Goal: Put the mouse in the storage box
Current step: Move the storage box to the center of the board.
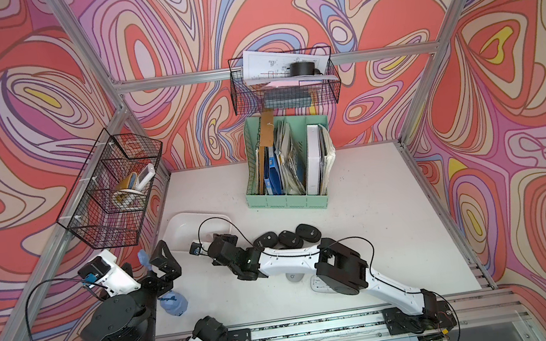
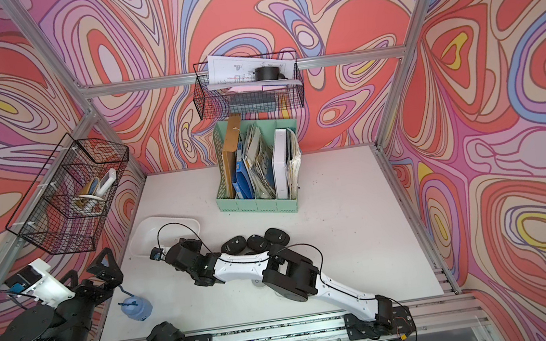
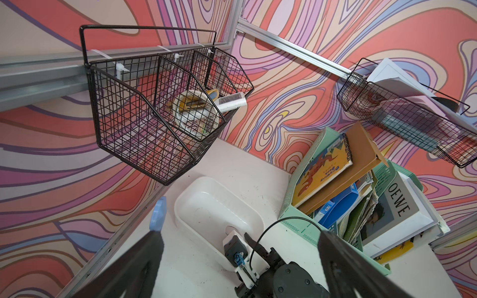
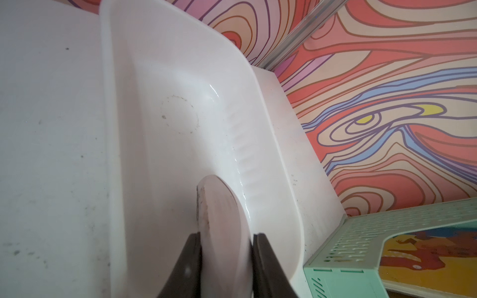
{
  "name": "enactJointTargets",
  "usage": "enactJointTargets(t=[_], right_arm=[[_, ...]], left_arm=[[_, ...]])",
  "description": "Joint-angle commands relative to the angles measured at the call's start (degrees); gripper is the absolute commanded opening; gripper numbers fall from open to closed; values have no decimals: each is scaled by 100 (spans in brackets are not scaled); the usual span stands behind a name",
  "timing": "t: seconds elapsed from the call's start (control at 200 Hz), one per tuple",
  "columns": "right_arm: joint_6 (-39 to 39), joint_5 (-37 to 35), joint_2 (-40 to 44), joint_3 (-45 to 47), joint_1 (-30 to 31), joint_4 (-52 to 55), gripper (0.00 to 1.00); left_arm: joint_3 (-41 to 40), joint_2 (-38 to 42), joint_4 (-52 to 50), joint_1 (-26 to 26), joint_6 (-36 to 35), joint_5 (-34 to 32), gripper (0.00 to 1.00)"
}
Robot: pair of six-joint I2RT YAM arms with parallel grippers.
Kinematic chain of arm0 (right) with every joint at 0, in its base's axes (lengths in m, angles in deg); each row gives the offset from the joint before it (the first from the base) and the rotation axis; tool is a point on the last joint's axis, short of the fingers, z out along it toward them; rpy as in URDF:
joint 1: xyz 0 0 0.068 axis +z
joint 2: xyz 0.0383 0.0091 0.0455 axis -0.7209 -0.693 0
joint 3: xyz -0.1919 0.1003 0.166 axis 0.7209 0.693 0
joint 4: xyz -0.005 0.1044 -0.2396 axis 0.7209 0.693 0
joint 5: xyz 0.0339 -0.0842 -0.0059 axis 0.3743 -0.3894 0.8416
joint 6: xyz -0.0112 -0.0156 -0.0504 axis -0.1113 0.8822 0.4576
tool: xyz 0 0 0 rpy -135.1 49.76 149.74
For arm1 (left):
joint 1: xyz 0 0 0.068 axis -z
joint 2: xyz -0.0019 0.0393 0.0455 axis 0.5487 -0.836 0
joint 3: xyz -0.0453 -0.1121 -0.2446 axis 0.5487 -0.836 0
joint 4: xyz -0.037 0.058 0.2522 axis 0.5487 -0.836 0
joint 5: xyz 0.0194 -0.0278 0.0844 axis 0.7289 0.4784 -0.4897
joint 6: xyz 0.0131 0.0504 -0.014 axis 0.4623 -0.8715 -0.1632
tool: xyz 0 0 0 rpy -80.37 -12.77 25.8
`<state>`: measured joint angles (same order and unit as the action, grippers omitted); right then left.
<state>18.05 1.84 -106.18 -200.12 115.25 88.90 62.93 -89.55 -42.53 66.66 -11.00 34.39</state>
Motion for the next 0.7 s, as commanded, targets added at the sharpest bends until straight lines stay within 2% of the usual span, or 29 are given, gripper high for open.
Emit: enactJointTargets(t=[0.0,0.095,0.185,0.406,0.501,0.696], right_arm=[[103,-219,376,435,-21,246,6],[-1,-152,714,831,-39,263,6],[18,-140,807,798,-73,318,6],[221,0,387,46,-328,495,6],[335,33,110,-394,-429,668,6],[706,62,-517,-1116,-452,851,6]], left_arm=[[-64,90,-13,-25,-93,-115,99],[-122,136,-8,-25,-113,-110,99],[-204,161,19,-25,-95,-113,99],[-236,168,7,-25,-81,-114,99],[-245,205,-20,-25,-113,-334,99],[-262,229,-3,-25,-139,-365,99]])
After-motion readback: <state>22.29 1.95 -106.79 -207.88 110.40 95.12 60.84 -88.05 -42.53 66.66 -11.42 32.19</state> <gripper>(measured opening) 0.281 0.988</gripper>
